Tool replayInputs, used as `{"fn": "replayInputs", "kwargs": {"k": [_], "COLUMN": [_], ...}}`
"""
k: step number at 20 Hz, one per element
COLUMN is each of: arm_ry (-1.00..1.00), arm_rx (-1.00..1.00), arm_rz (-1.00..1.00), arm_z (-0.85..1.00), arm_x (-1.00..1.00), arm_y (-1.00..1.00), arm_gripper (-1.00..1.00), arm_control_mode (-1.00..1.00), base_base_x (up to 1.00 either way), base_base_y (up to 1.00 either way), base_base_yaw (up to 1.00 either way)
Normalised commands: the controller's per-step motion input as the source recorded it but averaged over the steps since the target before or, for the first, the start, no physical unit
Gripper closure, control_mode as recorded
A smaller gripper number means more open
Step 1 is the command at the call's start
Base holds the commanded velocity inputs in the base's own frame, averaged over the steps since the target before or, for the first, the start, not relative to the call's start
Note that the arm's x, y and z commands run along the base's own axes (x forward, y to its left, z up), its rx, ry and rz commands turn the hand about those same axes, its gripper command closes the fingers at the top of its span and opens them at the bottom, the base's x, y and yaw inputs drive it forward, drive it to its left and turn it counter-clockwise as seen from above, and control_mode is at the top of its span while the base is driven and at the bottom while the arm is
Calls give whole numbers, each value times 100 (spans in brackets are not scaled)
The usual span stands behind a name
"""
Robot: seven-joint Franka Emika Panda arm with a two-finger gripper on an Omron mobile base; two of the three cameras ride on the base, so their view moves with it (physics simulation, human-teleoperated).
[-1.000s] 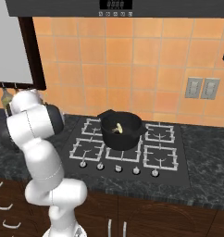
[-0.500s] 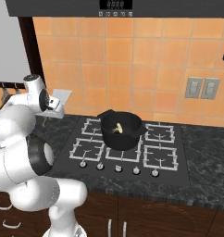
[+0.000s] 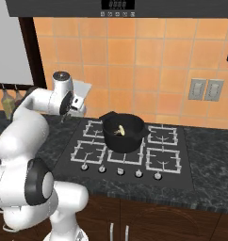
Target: Put the mushroom and eggplant in the pot. Retrieve the spatula and lightly stir the vegetables in the pot.
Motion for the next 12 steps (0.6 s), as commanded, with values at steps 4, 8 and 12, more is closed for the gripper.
{"fn": "replayInputs", "kwargs": {"k": [4,8,12], "arm_ry": [7,7,19], "arm_rx": [53,52,62], "arm_rz": [-9,-26,-22], "arm_z": [94,59,42], "arm_x": [6,18,23], "arm_y": [-77,-37,-15], "arm_gripper": [100,100,100], "arm_control_mode": [-100,-100,-100], "base_base_x": [0,0,0], "base_base_y": [0,0,0], "base_base_yaw": [0,0,0]}}
